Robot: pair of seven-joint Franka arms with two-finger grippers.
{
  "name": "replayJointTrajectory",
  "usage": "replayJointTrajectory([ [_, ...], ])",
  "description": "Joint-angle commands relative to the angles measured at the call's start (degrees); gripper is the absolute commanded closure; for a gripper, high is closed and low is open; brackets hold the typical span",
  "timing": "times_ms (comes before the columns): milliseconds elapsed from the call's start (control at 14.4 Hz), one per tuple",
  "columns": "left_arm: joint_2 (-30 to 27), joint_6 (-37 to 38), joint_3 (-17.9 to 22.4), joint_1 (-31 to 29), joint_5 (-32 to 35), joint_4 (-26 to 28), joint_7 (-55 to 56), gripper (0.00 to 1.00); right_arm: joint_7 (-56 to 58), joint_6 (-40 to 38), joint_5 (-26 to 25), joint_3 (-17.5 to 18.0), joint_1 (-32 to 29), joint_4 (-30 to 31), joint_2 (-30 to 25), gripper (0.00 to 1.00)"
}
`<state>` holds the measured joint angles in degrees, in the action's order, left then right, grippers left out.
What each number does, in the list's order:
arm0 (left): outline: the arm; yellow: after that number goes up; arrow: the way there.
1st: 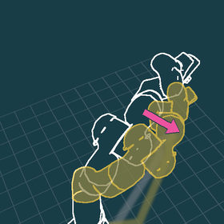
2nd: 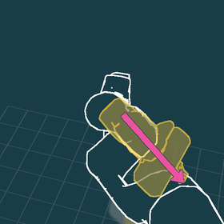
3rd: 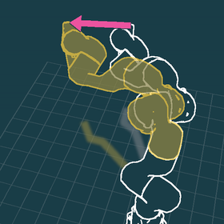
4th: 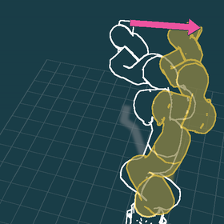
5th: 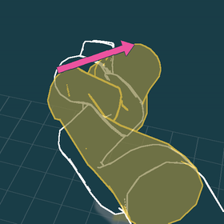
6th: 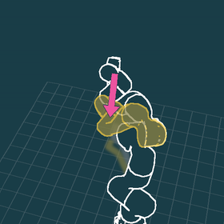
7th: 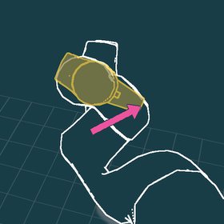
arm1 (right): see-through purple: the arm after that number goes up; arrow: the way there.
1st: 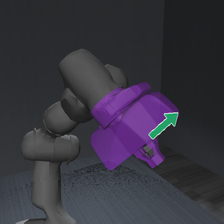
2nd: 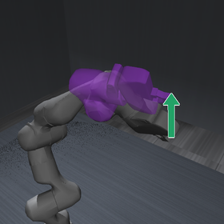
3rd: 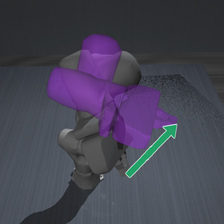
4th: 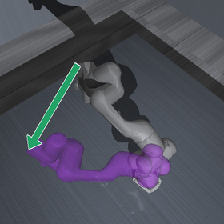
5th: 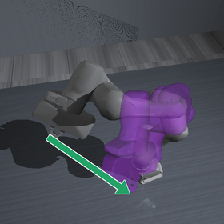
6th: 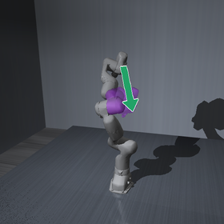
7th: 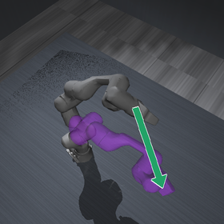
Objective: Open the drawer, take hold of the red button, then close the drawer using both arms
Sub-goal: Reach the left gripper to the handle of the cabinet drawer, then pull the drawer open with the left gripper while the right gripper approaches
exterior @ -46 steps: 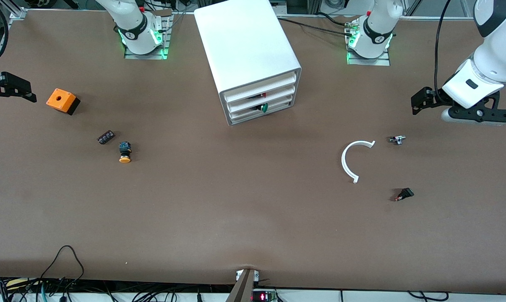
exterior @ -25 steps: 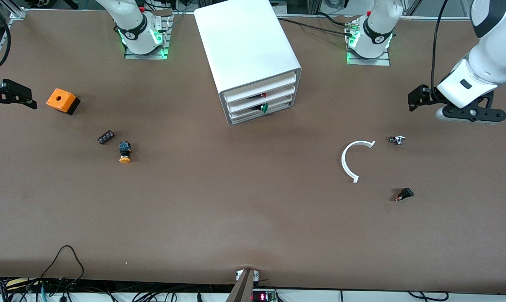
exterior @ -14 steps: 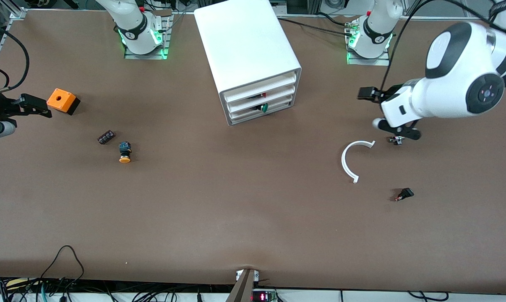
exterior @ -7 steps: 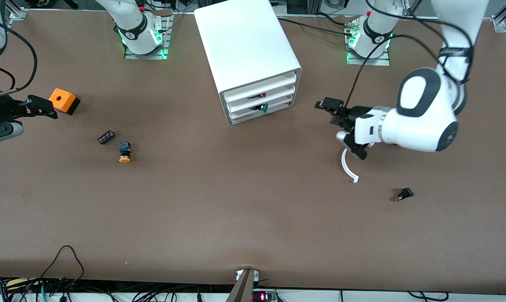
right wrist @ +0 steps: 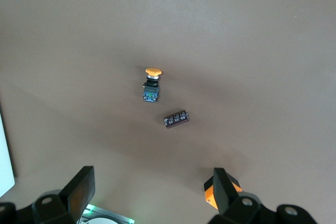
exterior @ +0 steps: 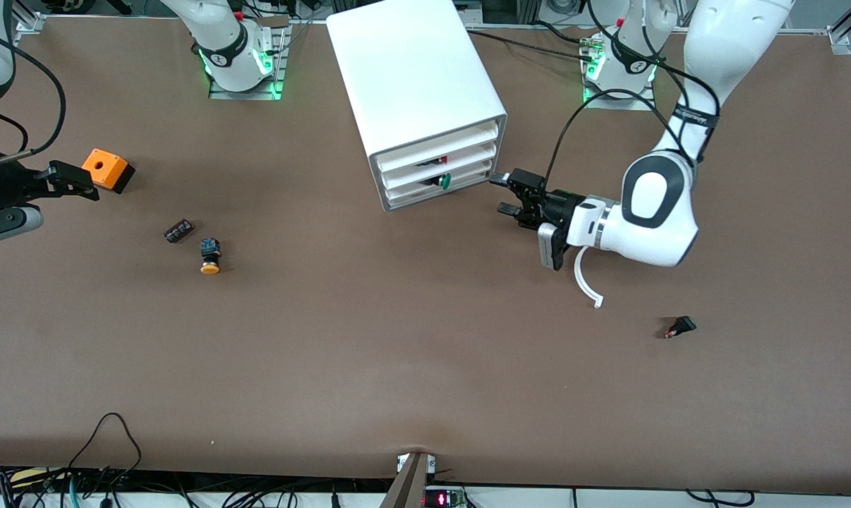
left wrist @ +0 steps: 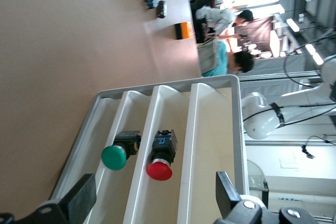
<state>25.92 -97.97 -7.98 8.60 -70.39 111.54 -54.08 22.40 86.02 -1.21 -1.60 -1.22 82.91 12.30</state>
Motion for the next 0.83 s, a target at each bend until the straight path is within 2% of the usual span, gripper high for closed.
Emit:
replayJointTrajectory([
  [0, 0.52, -2.31, 0.07, 2.55, -9.65, 6.66, -11.26, 0.00, 0.80, -0.50, -0.20, -0.16, -0.09, -0.12, -0.26, 0.00],
  [209, 5.71, -2.23, 0.07, 3.18, -13.54, 6.94, -18.77, 0.00, 1.24, -0.51, -0.11, -0.51, -0.53, -0.12, -0.26, 0.00],
  [487, 6.16, -1.88, -2.92, 2.83, -16.97, 10.27, -19.13, 0.02, 2.91, -0.07, -0.20, -0.51, -0.97, -0.12, 0.53, 0.00],
  [626, 5.99, -1.79, -3.89, 2.56, -17.41, 11.50, -18.78, 0.06, 2.65, 0.63, -0.19, -0.25, -0.71, -0.21, 2.46, 0.00],
  [696, 5.81, -1.70, -3.89, 2.48, -17.42, 11.94, -18.69, 0.08, 2.73, 3.51, -0.37, -0.16, -0.36, -0.12, 3.51, 0.00],
  [765, 5.72, -1.44, -3.89, 2.39, -17.42, 12.30, -18.69, 0.14, 2.82, 5.54, -0.11, -0.07, -0.19, -0.12, 3.87, 0.00],
])
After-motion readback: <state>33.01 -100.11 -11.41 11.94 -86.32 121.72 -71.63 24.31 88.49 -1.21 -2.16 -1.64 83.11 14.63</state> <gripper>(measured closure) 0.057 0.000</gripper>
